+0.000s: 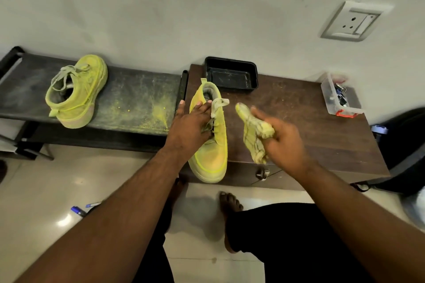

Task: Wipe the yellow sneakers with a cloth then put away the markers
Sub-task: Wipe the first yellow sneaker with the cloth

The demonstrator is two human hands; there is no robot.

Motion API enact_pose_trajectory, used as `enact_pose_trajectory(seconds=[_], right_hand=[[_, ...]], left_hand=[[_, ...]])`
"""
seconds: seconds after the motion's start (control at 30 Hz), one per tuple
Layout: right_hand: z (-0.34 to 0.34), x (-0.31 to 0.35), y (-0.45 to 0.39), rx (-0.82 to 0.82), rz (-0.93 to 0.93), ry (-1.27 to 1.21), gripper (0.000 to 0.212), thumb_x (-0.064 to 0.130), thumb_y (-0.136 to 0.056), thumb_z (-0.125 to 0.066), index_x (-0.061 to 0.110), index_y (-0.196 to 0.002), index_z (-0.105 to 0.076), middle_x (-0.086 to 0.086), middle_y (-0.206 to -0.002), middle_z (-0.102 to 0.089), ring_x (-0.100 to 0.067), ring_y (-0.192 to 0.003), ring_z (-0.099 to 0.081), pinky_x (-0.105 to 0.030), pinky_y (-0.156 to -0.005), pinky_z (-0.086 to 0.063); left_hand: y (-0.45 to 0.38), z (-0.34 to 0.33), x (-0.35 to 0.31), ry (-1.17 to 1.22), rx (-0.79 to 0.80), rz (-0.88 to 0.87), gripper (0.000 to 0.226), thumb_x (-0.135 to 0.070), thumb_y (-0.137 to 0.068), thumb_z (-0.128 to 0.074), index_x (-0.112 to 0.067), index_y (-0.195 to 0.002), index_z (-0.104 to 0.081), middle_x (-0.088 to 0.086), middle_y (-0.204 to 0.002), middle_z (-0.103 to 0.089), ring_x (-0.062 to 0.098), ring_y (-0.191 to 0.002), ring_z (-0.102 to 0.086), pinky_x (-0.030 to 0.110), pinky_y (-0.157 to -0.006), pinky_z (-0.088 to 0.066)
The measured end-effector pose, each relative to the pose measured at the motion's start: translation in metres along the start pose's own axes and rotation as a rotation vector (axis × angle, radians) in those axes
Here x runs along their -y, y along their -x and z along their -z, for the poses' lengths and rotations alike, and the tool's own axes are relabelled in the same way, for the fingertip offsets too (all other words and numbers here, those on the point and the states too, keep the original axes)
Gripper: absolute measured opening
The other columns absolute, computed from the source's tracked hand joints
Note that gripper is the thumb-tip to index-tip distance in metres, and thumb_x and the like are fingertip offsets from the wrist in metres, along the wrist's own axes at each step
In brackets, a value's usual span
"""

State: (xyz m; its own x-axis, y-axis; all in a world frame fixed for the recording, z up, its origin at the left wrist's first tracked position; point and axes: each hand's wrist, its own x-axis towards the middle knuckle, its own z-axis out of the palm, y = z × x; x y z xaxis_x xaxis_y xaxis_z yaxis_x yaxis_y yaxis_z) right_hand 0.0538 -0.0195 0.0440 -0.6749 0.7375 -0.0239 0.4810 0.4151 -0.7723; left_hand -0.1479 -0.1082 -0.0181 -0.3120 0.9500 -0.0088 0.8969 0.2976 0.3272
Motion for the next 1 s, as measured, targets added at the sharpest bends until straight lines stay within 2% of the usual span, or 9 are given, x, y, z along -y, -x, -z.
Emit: enact_pose_trajectory(seconds=[0.1,0.2,0.33,0.43,0.53,0.67,0.77,0.87,1.0], right_hand=[[-0.023,0.008,-0.035,-0.083,-0.049,-0.097,0.063,-0.013,-0.084,-0.048,0.015,-0.139,-0.046,0.012,-0.127,-0.053,0.017,-0.087,-0.056,0.0,-0.075,-0.043],[-0.059,0.011,-0.047,0.0,-0.113,-0.191,0.054,-0.006,-0.089,-0.051,0.014,-0.139,-0.049,0.006,-0.129,-0.058,0.0,-0.105,-0.059,-0.013,-0.091,-0.047],[-0.078,0.005,-0.035,0.007,-0.174,-0.296,0.059,-0.01,-0.088,-0.047,0.016,-0.141,-0.046,0.01,-0.112,-0.063,0.007,-0.084,-0.059,-0.008,-0.073,-0.048],[-0.071,-0.005,-0.021,0.089,-0.189,-0.168,0.063,-0.007,-0.09,-0.049,0.023,-0.144,-0.039,0.002,-0.121,-0.063,-0.005,-0.089,-0.062,-0.013,-0.07,-0.05],[-0.065,-0.004,0.003,0.188,-0.176,-0.02,0.062,-0.003,-0.089,-0.052,0.024,-0.144,-0.039,-0.002,-0.134,-0.057,-0.009,-0.105,-0.059,-0.022,-0.093,-0.047],[-0.07,0.003,0.045,0.274,-0.15,0.147,0.065,-0.003,-0.084,-0.05,0.022,-0.143,-0.042,0.005,-0.144,-0.045,-0.008,-0.131,-0.042,-0.009,-0.105,-0.028],[-0.079,0.008,0.061,0.124,-0.284,-0.091,0.049,0.001,-0.088,-0.048,0.024,-0.131,-0.058,0.007,-0.122,-0.064,-0.006,-0.11,-0.059,-0.018,-0.096,-0.045],[-0.084,0.018,0.052,-0.091,-0.467,-0.479,0.036,0.002,-0.091,-0.051,0.029,-0.098,-0.073,0.007,-0.094,-0.074,-0.009,-0.089,-0.069,-0.022,-0.076,-0.056],[-0.087,0.034,0.014,-0.201,-0.543,-0.721,0.04,-0.008,-0.086,-0.05,0.023,-0.098,-0.071,0.0,-0.088,-0.075,-0.02,-0.085,-0.071,-0.037,-0.076,-0.059]], left_hand=[[-0.001,0.001,0.0,0.003,-0.007,0.005,0.069,-0.037,-0.09,-0.057,-0.033,-0.149,-0.023,-0.012,-0.158,-0.015,0.012,-0.146,-0.014,0.04,-0.115,0.014],[0.0,0.001,-0.001,-0.012,-0.026,0.004,0.068,-0.038,-0.09,-0.056,-0.032,-0.149,-0.024,-0.011,-0.158,-0.016,0.013,-0.146,-0.015,0.041,-0.116,0.012],[0.0,0.0,-0.002,-0.034,-0.037,0.011,0.066,-0.042,-0.091,-0.052,-0.031,-0.149,-0.024,-0.009,-0.157,-0.02,0.012,-0.145,-0.017,0.043,-0.118,0.009],[-0.002,-0.001,-0.003,-0.047,-0.05,0.012,0.059,-0.046,-0.089,-0.047,-0.032,-0.145,-0.035,-0.01,-0.156,-0.024,0.012,-0.144,-0.022,0.044,-0.118,0.01],[-0.001,-0.002,-0.005,-0.048,-0.072,0.02,0.055,-0.048,-0.088,-0.046,-0.03,-0.14,-0.044,-0.011,-0.154,-0.029,0.011,-0.143,-0.025,0.045,-0.117,0.012],[0.0,0.0,-0.009,-0.041,-0.074,0.035,0.049,-0.043,-0.086,-0.053,-0.026,-0.132,-0.055,-0.011,-0.153,-0.032,0.009,-0.142,-0.027,0.045,-0.117,0.011],[0.0,0.003,-0.01,-0.04,-0.07,0.039,0.05,-0.041,-0.087,-0.052,-0.024,-0.135,-0.052,-0.011,-0.154,-0.03,0.009,-0.142,-0.027,0.045,-0.117,0.01],[0.002,0.003,-0.01,-0.029,-0.073,0.043,0.051,-0.041,-0.088,-0.052,-0.024,-0.136,-0.051,-0.01,-0.154,-0.028,0.009,-0.142,-0.026,0.044,-0.118,0.011],[0.001,0.005,-0.011,-0.024,-0.052,0.04,0.052,-0.043,-0.088,-0.053,-0.026,-0.137,-0.049,-0.009,-0.155,-0.028,0.01,-0.143,-0.025,0.043,-0.118,0.011]])
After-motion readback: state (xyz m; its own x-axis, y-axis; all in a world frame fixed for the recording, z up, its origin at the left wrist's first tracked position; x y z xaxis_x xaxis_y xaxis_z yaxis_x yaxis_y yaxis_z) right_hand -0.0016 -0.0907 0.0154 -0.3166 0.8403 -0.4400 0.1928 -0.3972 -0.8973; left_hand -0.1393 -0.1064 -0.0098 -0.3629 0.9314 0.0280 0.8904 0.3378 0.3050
